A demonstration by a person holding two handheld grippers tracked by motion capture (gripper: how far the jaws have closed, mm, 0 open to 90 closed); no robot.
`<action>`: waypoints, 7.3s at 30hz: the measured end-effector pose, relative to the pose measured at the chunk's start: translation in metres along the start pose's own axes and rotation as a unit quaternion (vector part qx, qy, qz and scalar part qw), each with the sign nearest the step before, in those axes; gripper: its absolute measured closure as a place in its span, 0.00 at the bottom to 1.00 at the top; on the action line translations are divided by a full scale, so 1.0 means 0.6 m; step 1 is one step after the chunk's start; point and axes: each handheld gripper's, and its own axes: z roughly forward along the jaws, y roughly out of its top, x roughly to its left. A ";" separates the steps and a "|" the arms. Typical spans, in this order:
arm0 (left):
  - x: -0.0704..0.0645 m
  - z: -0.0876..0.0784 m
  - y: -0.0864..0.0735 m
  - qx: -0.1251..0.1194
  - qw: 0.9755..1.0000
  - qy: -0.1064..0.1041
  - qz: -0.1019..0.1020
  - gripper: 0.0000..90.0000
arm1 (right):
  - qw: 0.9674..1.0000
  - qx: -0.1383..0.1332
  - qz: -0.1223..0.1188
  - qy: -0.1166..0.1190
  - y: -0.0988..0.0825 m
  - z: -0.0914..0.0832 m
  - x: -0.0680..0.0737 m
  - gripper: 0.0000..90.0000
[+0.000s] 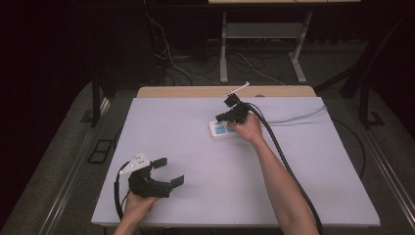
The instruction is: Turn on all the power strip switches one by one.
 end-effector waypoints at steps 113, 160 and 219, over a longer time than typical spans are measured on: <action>0.003 0.010 0.000 0.004 1.000 0.000 -0.010 0.00 | 0.999 0.010 0.012 -0.043 -0.029 -0.021 -0.042 1.00; 0.006 0.009 -0.001 0.004 1.000 0.000 -0.011 0.00 | 0.998 0.012 0.046 -0.049 -0.055 -0.092 -0.095 1.00; 0.003 0.012 -0.001 0.008 1.000 -0.001 -0.007 0.00 | 0.998 0.010 0.028 -0.063 -0.053 -0.056 -0.085 1.00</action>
